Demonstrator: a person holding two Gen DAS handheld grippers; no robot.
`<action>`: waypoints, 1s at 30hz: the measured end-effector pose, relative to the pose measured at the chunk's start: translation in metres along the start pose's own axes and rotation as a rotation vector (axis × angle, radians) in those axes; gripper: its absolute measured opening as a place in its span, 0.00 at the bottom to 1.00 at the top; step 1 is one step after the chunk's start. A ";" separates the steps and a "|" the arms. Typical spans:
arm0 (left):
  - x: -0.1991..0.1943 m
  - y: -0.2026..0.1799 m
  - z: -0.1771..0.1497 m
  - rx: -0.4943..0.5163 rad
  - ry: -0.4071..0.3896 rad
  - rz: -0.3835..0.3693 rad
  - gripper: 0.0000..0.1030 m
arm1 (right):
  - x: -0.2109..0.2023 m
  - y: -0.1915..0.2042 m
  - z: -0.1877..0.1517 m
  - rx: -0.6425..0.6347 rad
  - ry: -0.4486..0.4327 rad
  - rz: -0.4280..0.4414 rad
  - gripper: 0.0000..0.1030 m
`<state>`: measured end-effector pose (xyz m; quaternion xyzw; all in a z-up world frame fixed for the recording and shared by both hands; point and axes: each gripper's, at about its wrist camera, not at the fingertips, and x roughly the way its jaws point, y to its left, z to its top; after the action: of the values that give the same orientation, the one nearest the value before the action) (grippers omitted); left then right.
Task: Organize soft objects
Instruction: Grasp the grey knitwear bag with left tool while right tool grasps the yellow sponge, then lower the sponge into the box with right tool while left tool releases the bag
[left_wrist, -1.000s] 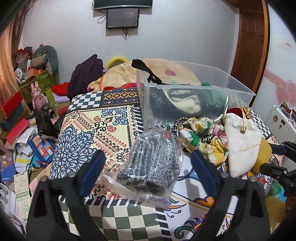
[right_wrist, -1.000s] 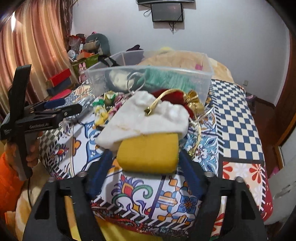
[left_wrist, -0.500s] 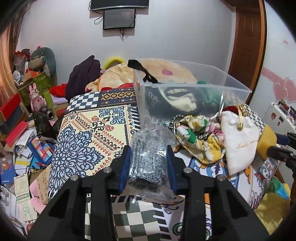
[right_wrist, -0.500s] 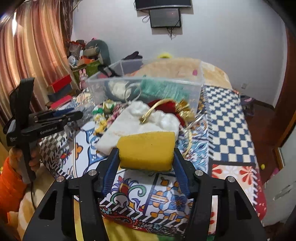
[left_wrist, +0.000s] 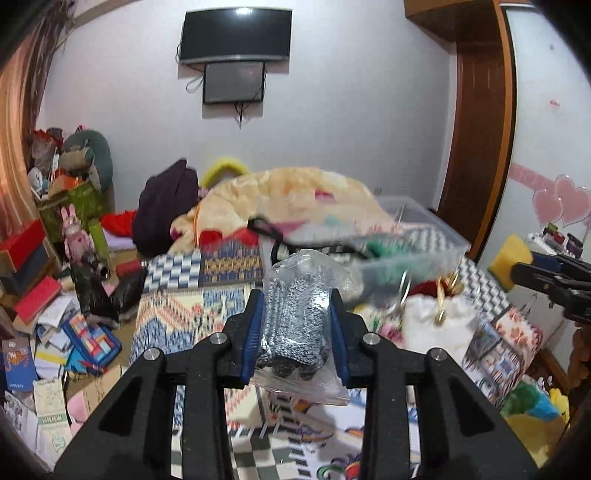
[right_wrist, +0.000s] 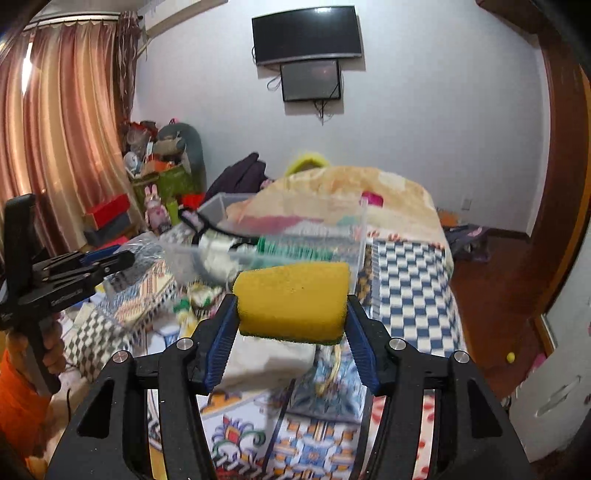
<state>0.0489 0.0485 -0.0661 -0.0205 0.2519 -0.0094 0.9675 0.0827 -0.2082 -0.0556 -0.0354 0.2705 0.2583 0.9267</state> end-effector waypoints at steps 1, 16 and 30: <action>-0.001 -0.001 0.005 0.003 -0.013 0.000 0.32 | 0.001 -0.001 0.005 0.001 -0.011 -0.001 0.52; 0.040 -0.012 0.047 0.003 -0.035 0.004 0.32 | 0.039 -0.009 0.040 0.037 -0.059 -0.006 0.52; 0.100 -0.020 0.045 -0.006 0.078 -0.024 0.32 | 0.091 -0.003 0.046 0.018 0.022 -0.068 0.53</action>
<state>0.1582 0.0267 -0.0752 -0.0262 0.2890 -0.0210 0.9567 0.1721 -0.1597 -0.0646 -0.0389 0.2816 0.2238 0.9322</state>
